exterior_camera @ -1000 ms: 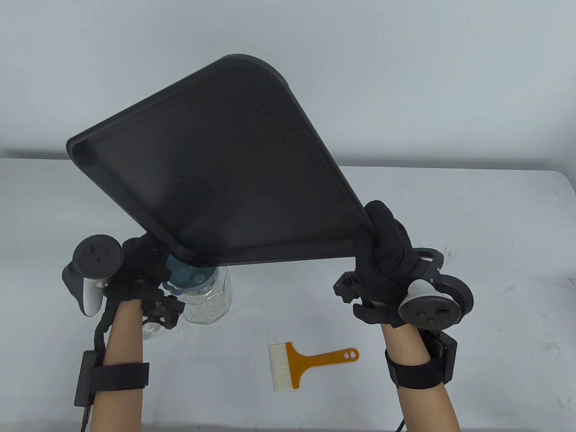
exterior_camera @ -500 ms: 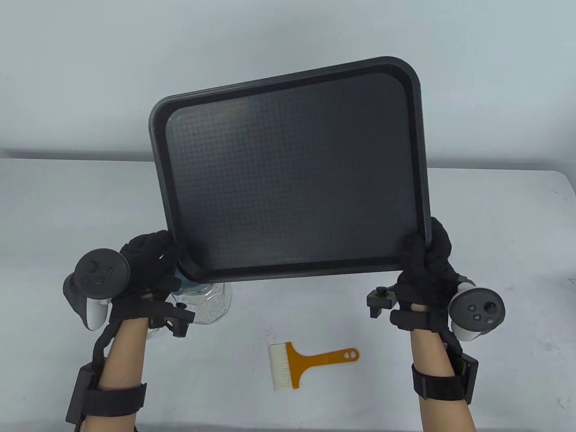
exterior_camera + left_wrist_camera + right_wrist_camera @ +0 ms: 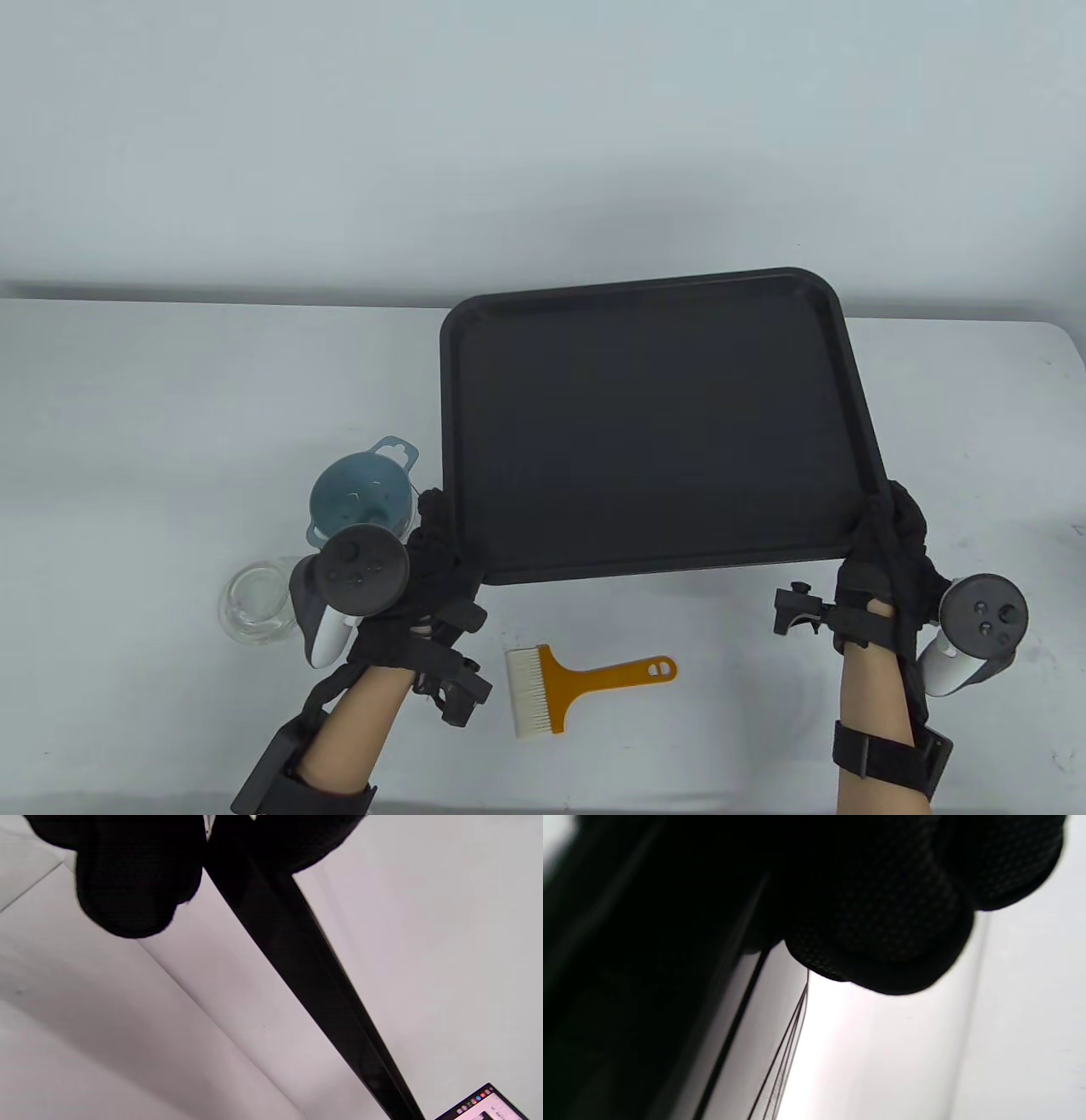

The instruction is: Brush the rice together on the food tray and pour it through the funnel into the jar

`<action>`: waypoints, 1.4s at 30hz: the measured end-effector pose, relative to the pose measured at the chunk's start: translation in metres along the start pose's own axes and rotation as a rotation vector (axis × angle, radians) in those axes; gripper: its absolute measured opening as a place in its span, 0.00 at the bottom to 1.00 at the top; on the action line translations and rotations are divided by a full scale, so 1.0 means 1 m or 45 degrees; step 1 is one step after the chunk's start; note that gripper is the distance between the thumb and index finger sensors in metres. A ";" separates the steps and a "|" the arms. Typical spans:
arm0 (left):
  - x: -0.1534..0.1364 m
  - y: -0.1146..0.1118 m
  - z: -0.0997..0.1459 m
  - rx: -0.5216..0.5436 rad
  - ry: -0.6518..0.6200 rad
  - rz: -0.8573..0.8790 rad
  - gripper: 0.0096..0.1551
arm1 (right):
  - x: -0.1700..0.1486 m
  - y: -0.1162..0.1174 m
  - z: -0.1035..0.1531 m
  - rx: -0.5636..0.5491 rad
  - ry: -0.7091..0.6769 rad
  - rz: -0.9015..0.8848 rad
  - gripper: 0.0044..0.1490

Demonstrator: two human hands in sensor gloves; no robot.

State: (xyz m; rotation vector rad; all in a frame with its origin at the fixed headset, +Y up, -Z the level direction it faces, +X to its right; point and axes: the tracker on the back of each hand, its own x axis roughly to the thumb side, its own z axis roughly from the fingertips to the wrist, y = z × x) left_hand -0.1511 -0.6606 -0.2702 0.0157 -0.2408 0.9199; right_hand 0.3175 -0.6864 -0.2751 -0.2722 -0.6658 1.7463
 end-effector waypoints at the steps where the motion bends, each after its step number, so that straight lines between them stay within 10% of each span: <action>1: -0.003 -0.006 -0.002 -0.019 0.015 -0.010 0.48 | -0.004 -0.001 -0.001 0.002 0.019 0.017 0.33; 14: -0.050 -0.059 -0.013 -0.179 0.162 -0.038 0.45 | -0.056 0.002 0.000 0.126 0.289 0.218 0.36; 42: -0.067 -0.087 -0.027 -0.430 0.269 -0.552 0.45 | -0.084 0.033 -0.005 0.577 0.316 1.143 0.40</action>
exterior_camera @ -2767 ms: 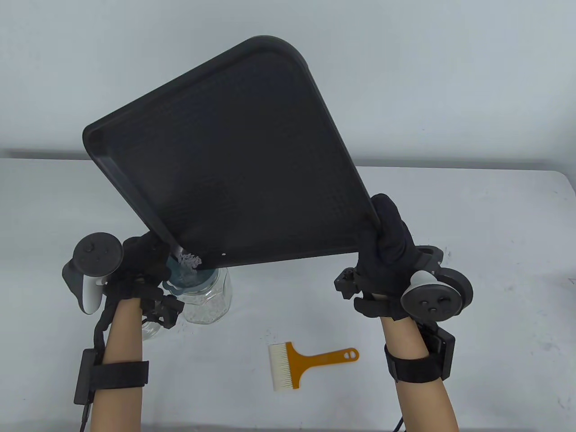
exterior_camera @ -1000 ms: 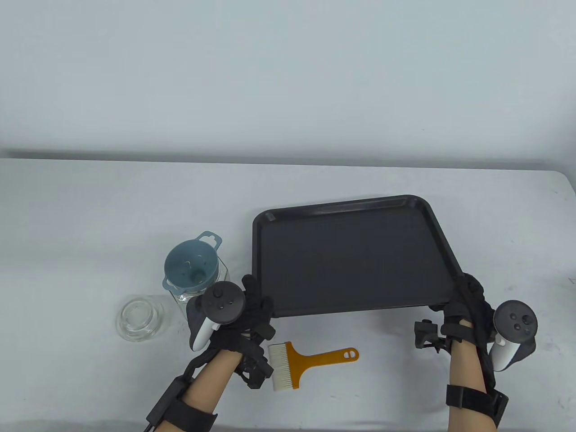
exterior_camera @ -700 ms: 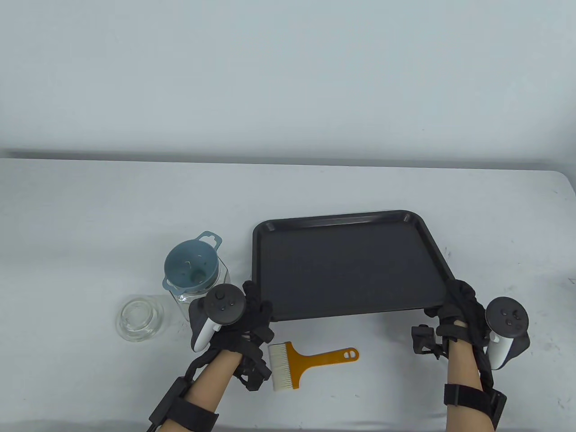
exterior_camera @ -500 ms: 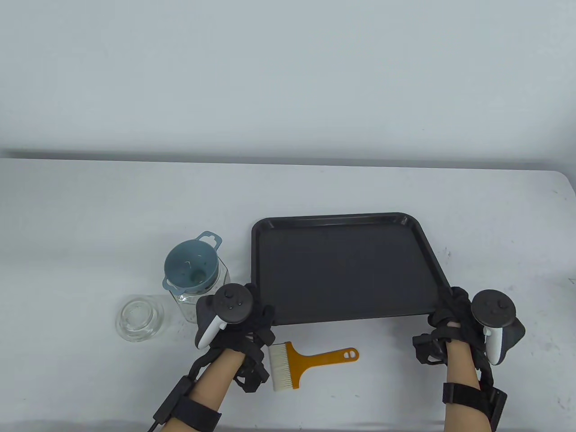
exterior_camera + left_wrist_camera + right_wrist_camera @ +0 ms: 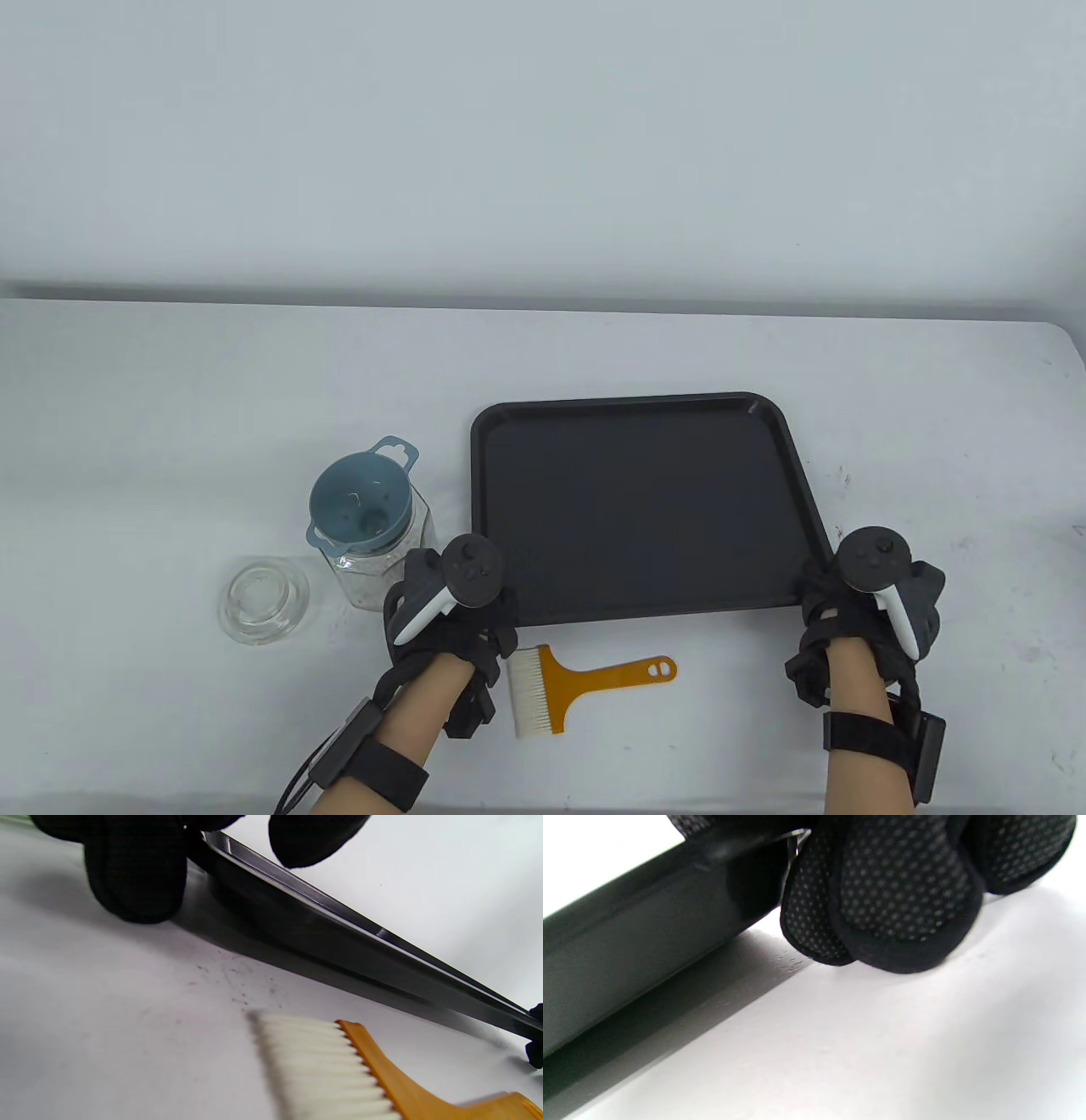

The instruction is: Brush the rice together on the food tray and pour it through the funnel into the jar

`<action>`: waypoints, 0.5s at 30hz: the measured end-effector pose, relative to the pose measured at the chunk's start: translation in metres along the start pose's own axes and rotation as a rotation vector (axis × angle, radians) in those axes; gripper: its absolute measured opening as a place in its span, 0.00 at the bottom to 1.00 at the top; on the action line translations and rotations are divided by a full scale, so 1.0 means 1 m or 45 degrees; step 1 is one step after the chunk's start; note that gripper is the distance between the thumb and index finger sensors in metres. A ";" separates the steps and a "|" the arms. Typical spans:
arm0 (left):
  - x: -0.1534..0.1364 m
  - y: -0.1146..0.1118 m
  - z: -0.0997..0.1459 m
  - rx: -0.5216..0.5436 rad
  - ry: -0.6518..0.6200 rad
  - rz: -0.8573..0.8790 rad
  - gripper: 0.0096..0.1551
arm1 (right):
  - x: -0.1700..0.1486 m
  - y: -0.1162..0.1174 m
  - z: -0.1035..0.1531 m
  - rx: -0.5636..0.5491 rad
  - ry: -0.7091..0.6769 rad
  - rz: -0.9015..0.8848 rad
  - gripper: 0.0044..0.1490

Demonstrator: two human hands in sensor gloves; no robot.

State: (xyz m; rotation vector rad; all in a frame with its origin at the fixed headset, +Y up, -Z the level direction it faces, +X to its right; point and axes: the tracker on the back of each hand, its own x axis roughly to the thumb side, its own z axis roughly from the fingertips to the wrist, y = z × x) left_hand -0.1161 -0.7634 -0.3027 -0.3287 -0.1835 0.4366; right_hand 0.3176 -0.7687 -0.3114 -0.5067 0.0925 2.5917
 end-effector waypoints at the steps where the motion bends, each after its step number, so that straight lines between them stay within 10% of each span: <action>1: 0.000 0.000 0.000 0.003 -0.001 -0.003 0.45 | 0.000 -0.001 0.001 -0.017 0.006 0.012 0.40; 15: 0.000 0.000 0.008 0.027 -0.037 0.027 0.42 | 0.025 -0.008 0.017 -0.132 -0.094 0.362 0.38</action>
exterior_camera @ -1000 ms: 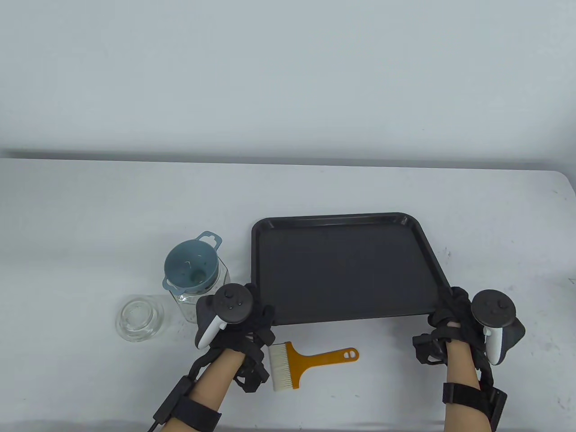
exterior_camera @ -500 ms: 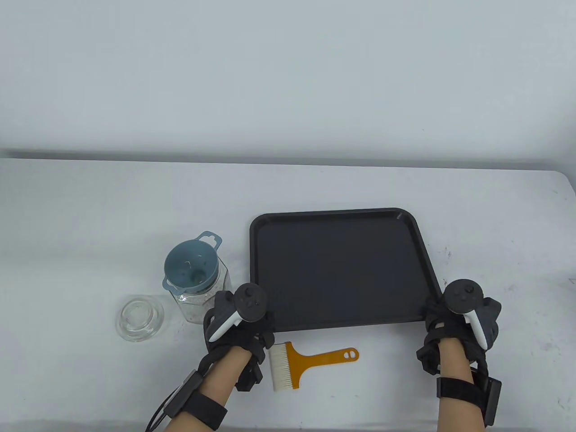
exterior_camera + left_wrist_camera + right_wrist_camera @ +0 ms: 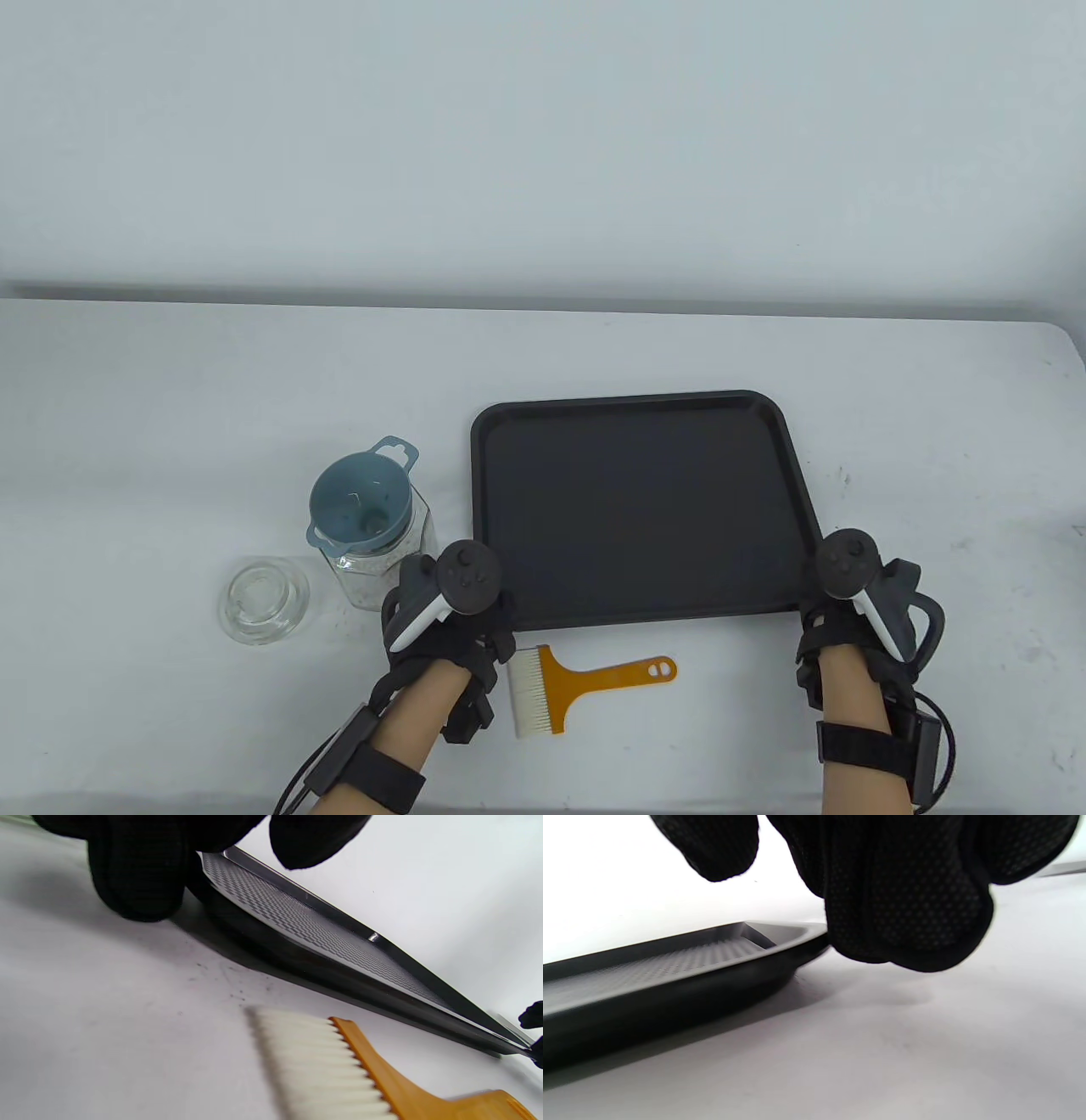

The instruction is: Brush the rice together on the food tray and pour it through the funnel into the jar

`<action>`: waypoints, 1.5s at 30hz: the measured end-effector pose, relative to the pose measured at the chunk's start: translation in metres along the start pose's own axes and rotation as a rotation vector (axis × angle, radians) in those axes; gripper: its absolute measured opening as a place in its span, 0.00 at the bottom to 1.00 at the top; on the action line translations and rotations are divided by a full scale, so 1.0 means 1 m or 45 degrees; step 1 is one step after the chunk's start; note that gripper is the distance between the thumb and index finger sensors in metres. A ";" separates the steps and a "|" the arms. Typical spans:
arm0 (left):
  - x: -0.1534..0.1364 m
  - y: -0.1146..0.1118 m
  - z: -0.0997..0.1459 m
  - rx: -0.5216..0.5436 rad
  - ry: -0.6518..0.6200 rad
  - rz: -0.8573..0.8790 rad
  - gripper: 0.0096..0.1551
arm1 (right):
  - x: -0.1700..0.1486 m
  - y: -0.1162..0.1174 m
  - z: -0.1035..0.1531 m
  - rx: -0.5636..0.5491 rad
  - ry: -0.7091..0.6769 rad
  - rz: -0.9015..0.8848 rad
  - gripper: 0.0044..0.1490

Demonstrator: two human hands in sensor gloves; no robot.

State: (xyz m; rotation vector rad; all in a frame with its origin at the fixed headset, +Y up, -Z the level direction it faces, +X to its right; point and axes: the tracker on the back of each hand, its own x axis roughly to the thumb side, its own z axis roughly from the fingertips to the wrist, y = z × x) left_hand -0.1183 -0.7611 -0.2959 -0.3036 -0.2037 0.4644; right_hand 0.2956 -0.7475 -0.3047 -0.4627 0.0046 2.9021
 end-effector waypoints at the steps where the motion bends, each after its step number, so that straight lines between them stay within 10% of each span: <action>1: 0.001 0.001 0.001 0.008 -0.010 0.000 0.42 | 0.002 -0.001 0.001 -0.004 -0.013 0.010 0.38; 11: 0.018 0.016 0.028 0.204 -0.215 0.038 0.42 | 0.034 -0.016 0.021 -0.037 -0.214 -0.024 0.45; 22: 0.041 0.065 0.085 0.862 -0.653 -0.016 0.36 | 0.063 -0.024 0.039 -0.080 -0.385 -0.004 0.45; 28: 0.024 0.091 0.097 1.104 -0.574 -0.259 0.36 | 0.066 -0.022 0.040 -0.064 -0.400 0.000 0.44; 34: -0.013 0.100 0.084 1.061 -0.346 -0.573 0.39 | 0.067 -0.022 0.041 -0.044 -0.401 0.003 0.44; 45: -0.034 0.100 0.072 0.944 -0.214 -0.504 0.28 | 0.067 -0.021 0.041 -0.015 -0.402 0.000 0.43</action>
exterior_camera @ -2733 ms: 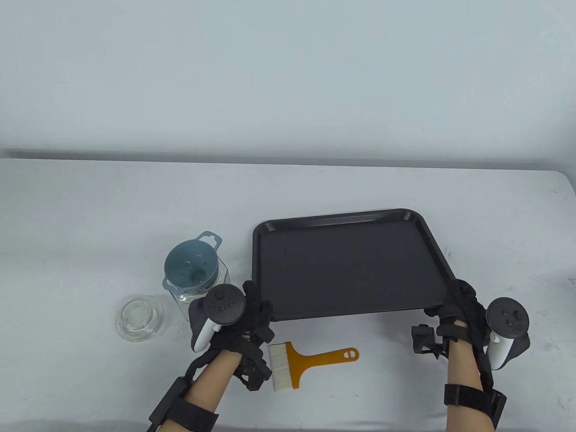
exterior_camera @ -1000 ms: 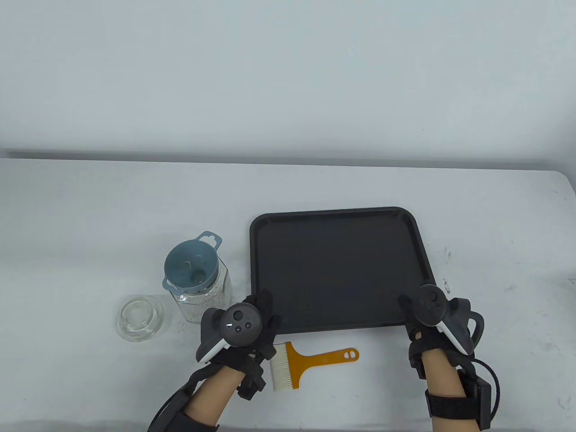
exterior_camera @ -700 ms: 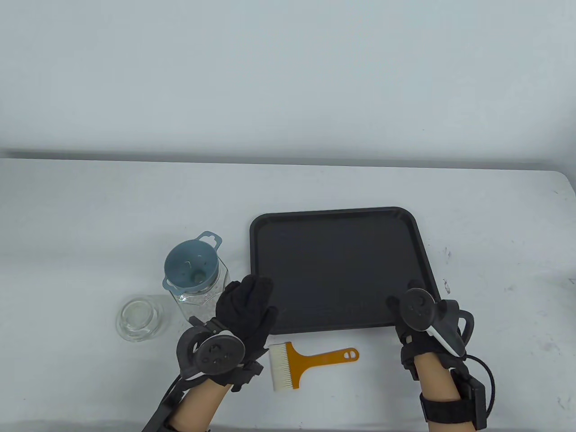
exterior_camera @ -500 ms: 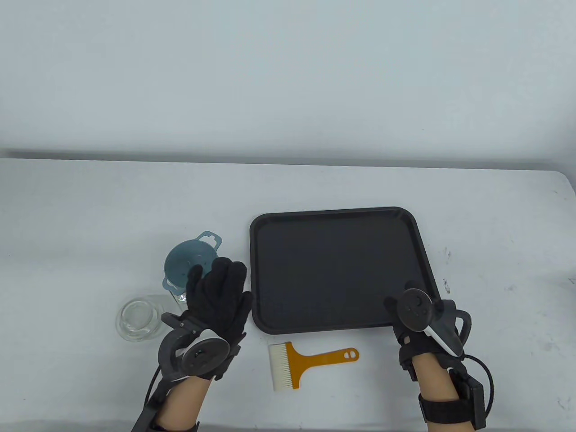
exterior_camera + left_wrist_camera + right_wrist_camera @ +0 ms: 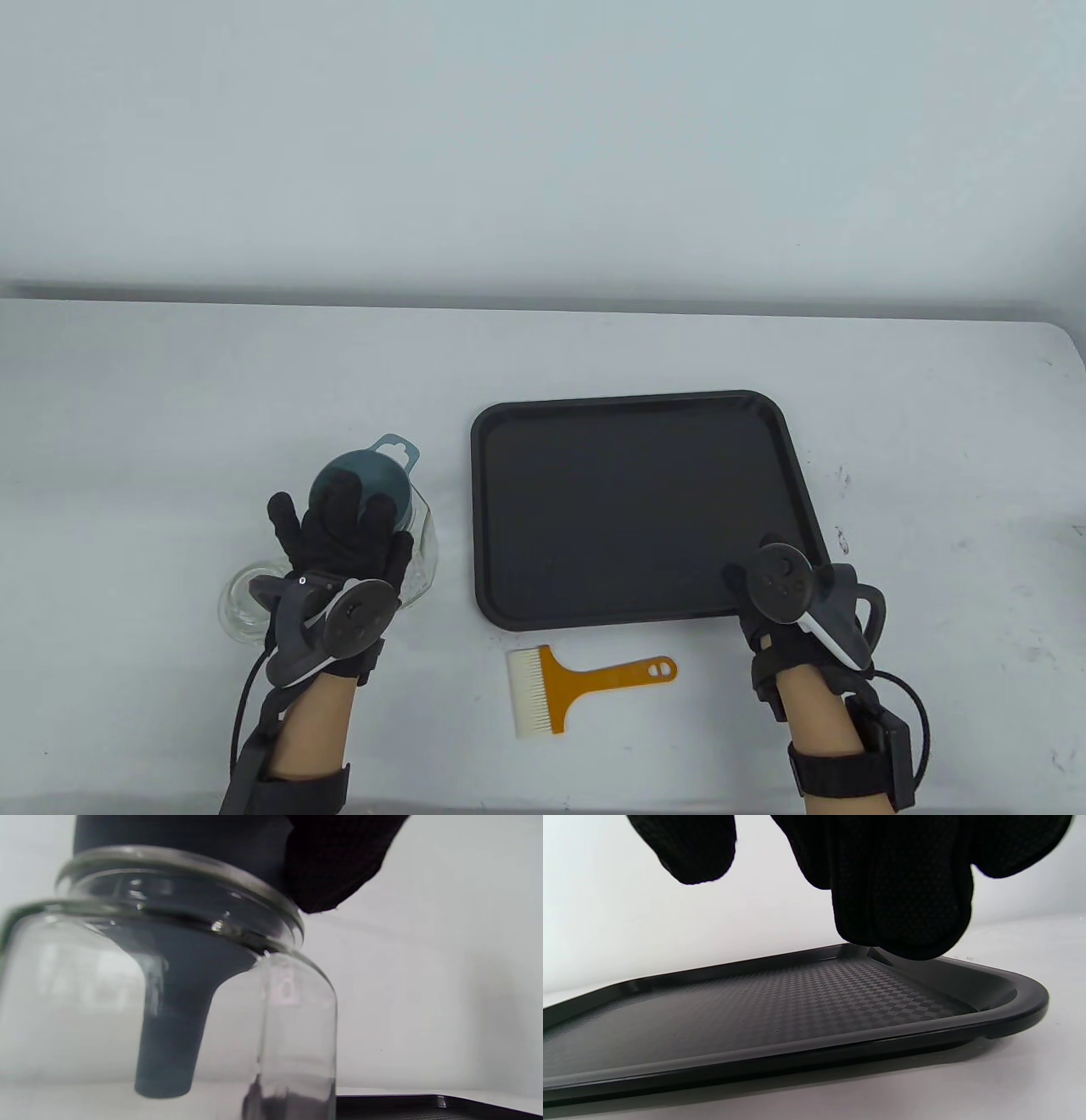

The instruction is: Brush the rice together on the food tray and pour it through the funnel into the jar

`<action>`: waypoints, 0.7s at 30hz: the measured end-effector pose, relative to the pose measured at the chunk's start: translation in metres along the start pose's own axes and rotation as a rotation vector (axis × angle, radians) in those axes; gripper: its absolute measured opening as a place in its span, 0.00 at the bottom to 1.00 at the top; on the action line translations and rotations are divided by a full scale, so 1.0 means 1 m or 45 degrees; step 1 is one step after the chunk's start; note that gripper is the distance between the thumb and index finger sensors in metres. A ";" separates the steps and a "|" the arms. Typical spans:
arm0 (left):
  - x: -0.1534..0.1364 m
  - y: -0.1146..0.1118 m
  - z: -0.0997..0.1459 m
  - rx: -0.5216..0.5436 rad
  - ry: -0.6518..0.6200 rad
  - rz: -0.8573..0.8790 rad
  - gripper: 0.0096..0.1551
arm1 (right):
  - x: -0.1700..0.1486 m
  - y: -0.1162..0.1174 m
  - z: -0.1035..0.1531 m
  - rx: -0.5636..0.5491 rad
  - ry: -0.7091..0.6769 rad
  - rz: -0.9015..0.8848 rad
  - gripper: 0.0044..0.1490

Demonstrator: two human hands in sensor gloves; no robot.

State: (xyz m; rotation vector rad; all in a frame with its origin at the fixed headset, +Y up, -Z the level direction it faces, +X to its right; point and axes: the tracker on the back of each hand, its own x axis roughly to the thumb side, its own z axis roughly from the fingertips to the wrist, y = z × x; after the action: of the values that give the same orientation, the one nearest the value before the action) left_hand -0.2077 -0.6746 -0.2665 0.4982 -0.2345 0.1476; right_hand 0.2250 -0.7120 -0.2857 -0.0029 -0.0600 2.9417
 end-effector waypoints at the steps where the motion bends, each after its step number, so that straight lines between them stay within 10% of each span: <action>1: 0.000 0.001 0.000 0.013 -0.002 0.014 0.25 | 0.000 0.000 0.000 0.000 -0.001 -0.002 0.43; 21: 0.032 0.045 0.011 0.448 -0.122 0.400 0.25 | 0.000 -0.001 0.000 -0.023 -0.021 -0.029 0.42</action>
State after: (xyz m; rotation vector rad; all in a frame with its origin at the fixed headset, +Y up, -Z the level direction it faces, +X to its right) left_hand -0.1878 -0.6385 -0.2288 0.8181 -0.3831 0.4778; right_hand 0.2249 -0.7113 -0.2856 0.0194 -0.0885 2.9185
